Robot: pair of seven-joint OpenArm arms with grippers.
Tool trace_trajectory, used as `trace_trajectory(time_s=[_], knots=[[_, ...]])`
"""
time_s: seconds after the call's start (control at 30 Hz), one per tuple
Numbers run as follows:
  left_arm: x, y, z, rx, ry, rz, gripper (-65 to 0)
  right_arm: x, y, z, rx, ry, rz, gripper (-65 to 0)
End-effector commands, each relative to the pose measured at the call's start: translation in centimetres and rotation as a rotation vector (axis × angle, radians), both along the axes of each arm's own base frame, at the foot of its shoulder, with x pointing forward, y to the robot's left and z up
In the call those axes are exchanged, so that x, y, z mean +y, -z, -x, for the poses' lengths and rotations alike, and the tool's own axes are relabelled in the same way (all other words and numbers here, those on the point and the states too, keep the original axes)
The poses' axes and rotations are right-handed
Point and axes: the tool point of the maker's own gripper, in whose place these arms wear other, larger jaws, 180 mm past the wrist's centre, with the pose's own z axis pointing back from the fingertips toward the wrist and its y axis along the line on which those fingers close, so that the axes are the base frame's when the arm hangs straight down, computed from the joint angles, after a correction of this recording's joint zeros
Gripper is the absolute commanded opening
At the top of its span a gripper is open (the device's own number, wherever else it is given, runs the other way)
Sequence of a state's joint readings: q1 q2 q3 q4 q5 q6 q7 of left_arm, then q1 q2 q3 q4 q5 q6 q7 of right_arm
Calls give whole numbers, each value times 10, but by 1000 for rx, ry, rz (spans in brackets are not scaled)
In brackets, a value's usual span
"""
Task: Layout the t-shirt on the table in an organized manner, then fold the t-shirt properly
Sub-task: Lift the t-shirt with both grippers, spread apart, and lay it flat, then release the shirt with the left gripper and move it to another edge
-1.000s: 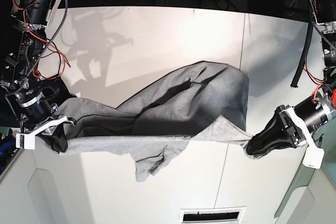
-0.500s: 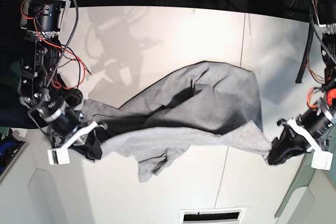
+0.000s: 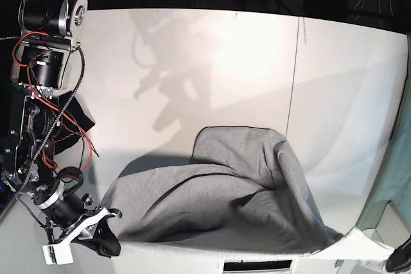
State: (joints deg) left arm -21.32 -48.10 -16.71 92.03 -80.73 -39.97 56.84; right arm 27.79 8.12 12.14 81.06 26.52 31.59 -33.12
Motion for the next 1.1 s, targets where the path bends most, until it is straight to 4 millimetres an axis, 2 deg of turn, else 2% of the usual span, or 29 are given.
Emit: trace_trajectory(time_s=[0.0,0.07,0.17,0.3,0.37,0.47,0.57,0.67,0.7,0.73,0.83,0.9,1.07], knots=[[-4,-6,11,-6,27,-17,-650,-2,-7,5,-17,-8,-20,-650],[-14,21,29,71,66,-46,-650,2,20,25,50,-27,-48,-650],[-28,74,57,210,100,-52,-650,7,64,63,149,-41,-91,-650],[-43,139,95,385,101,54,-650,12,117,121,287,-52,-126,-650],[-50,165,113,457,90,115,-650,15,138,148,350,-59,-140,-650],[-60,191,134,531,73,195,-650,16,161,178,425,-55,-162,-650],[-68,208,151,586,65,241,-650,16,176,198,474,-49,-162,-650],[-74,217,160,618,64,266,-650,12,186,209,494,-35,-127,-650],[-75,217,161,621,65,269,-643,10,189,211,498,-31,-105,-650],[-76,217,161,619,64,273,-600,8,190,210,495,-27,-89,-650],[-75,217,161,620,64,271,-510,6,189,207,474,-14,-86,-481],[-74,220,161,624,60,259,-501,5,187,206,466,-7,-91,-409],[-71,223,159,617,39,234,-501,5,184,201,448,-4,-93,-395]])
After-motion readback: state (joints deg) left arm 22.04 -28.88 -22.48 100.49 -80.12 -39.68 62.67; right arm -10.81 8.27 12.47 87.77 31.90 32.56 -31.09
